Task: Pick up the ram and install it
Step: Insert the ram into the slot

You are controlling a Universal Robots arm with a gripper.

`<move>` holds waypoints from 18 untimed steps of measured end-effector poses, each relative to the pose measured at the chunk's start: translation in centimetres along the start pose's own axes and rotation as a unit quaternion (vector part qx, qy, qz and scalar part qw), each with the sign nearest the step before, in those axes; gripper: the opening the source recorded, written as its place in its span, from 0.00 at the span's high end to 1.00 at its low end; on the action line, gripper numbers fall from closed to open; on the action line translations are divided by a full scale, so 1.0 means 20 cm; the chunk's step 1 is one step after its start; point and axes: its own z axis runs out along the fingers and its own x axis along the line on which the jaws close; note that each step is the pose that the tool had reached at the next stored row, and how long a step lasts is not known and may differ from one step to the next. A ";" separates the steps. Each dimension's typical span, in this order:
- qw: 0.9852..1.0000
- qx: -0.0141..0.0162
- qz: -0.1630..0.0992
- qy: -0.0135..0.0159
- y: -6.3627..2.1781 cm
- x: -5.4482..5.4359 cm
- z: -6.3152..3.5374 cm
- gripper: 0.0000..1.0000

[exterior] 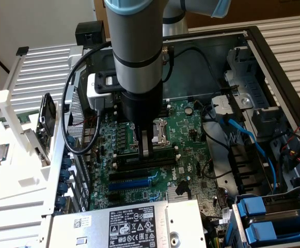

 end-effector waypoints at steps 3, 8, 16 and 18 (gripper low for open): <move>1.000 0.001 0.000 0.000 0.000 0.00 0.000 0.88; 1.000 0.003 0.000 0.000 0.002 0.00 0.000 0.88; 1.000 0.006 -0.001 0.000 0.011 0.00 0.003 0.88; 1.000 0.006 -0.001 0.000 0.011 0.00 0.004 0.88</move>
